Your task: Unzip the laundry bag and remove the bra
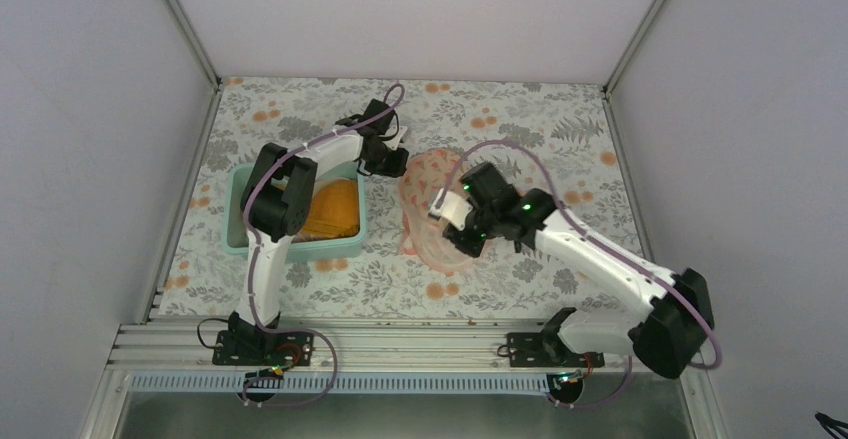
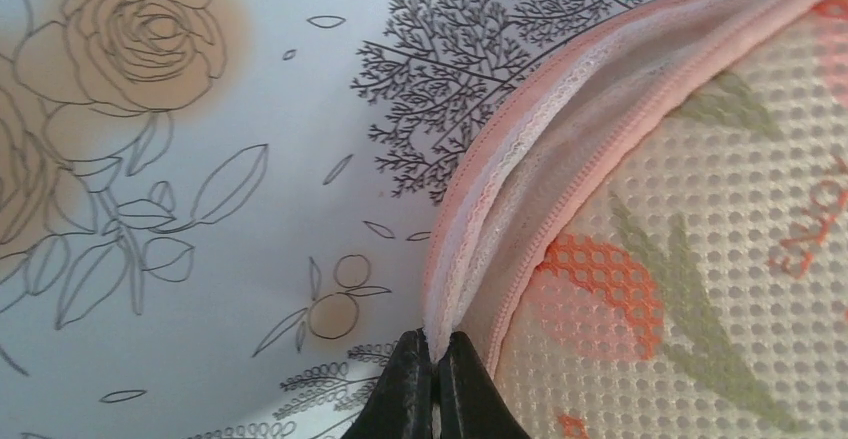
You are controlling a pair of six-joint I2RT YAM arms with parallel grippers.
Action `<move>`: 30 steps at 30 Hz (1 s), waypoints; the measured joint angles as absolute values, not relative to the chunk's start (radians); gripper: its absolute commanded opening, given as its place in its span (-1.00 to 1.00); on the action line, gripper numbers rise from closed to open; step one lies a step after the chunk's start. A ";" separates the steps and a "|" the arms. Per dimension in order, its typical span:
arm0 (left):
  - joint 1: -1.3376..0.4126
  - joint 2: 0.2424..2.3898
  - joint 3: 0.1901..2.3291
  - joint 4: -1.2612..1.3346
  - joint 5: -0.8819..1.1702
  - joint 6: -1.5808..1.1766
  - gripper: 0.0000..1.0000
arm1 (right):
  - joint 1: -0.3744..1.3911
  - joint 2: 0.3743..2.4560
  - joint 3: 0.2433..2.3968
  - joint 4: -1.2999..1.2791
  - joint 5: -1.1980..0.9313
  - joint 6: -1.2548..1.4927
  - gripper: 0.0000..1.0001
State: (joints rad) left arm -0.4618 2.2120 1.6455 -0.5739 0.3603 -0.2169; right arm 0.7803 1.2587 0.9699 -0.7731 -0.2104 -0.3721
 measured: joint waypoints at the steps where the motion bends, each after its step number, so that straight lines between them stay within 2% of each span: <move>1: -0.463 2.212 1.645 -0.574 0.365 -0.216 -0.95 | 0.807 1.288 0.966 -0.773 -0.200 -0.376 -0.93; 5: -0.467 2.212 1.645 -0.573 0.376 -0.216 -0.95 | 0.869 1.387 0.962 -0.765 -0.185 -0.382 -0.93; 12: -0.468 2.212 1.645 -0.574 0.377 -0.216 -0.95 | 0.877 1.473 0.961 -0.748 -0.163 -0.385 -0.92; 16: -0.468 2.212 1.646 -0.575 0.376 -0.216 -0.89 | 0.880 1.516 0.962 -0.738 -0.159 -0.384 -0.82; 19: -0.468 2.212 1.654 -0.583 0.374 -0.209 -0.57 | 0.883 1.546 0.969 -0.735 -0.155 -0.374 -0.25; 21: -0.468 2.211 1.665 -0.586 0.371 -0.200 -0.14 | 0.883 1.560 0.980 -0.733 -0.152 -0.361 0.22; 22: -0.468 2.209 1.669 -0.585 0.369 -0.199 0.07 | 0.883 1.565 0.987 -0.731 -0.146 -0.361 0.64; 23: -0.468 2.207 1.672 -0.586 0.368 -0.192 0.24 | 0.883 1.567 0.993 -0.730 -0.143 -0.351 0.95; 26: -0.468 2.189 1.674 -0.595 0.361 -0.191 0.58 | 0.883 1.557 1.022 -0.728 -0.139 -0.341 0.99; 30: -0.468 2.143 1.687 -0.623 0.339 -0.176 0.93 | 0.880 1.461 1.066 -0.699 -0.167 -0.315 1.00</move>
